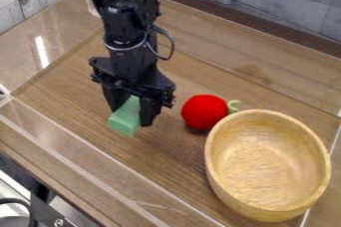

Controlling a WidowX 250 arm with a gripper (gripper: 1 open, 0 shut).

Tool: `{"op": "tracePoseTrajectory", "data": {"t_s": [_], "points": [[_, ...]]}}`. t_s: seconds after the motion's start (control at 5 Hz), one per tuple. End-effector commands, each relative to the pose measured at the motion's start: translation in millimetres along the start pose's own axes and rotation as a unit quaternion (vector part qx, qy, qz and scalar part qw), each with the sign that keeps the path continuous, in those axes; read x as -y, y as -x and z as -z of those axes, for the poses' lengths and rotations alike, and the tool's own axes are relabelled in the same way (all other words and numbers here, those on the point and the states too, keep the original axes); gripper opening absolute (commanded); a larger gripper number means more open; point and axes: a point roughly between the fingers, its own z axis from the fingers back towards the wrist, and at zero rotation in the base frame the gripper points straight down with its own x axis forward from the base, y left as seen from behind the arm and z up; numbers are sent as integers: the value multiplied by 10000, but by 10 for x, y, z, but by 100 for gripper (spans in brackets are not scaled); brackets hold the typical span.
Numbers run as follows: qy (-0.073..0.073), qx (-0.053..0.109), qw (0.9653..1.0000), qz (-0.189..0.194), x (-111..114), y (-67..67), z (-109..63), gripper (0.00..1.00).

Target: Remove the green stick from the brown bowl and put it on the table

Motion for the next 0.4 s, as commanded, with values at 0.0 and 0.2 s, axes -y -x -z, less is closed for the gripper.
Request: {"op": "tracePoseTrajectory", "data": {"t_s": [0.0,0.2], "points": [[-91,130,9994,-297,-28,-107,-67,0],[-130,91,9987,-492,-21,-149,-73,0]]}}
